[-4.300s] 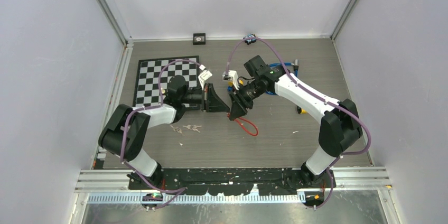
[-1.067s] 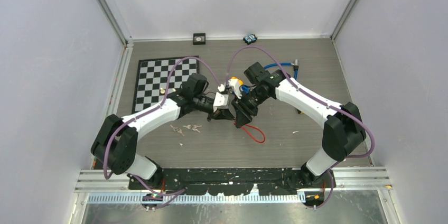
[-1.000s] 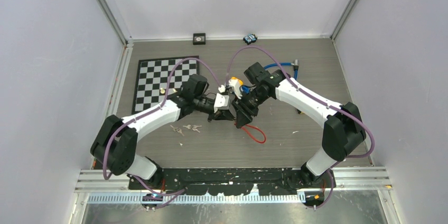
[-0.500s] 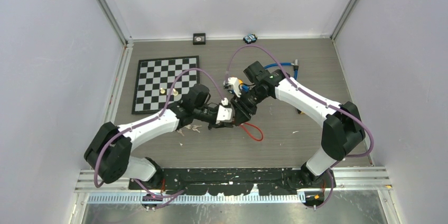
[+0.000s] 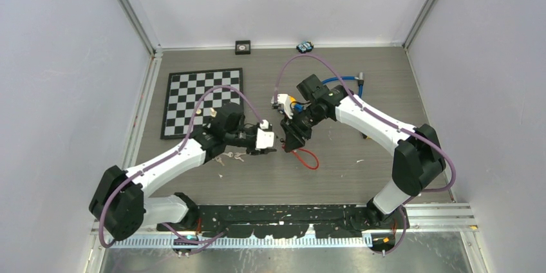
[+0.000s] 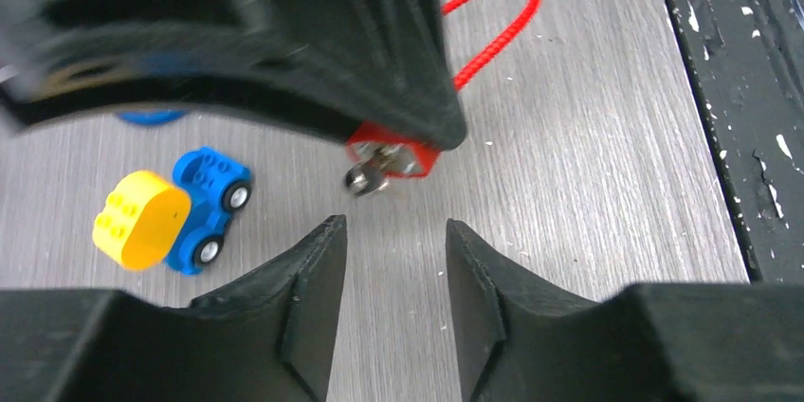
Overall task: Unlock with the key
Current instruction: Unlock the lock.
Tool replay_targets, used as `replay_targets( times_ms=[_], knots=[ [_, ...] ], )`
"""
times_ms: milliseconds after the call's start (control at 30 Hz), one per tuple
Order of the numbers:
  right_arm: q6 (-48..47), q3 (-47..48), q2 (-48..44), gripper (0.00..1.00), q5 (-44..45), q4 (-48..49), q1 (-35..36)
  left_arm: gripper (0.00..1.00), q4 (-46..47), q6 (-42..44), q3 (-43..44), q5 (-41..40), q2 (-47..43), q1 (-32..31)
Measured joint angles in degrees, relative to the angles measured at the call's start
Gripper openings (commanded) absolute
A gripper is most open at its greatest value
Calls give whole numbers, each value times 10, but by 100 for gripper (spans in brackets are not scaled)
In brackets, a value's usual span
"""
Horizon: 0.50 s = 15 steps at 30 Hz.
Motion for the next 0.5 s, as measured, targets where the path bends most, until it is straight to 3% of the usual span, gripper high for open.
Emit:
replay_targets(
  times_ms=[200,500],
  knots=[
    [-16,-7,-2,0,-7,0,0,46,6,-76,-1,28,-12,28],
    [-24,-7,-3,0,-19,-1,1,40,94,-150,-12,101,17,41]
  ],
)
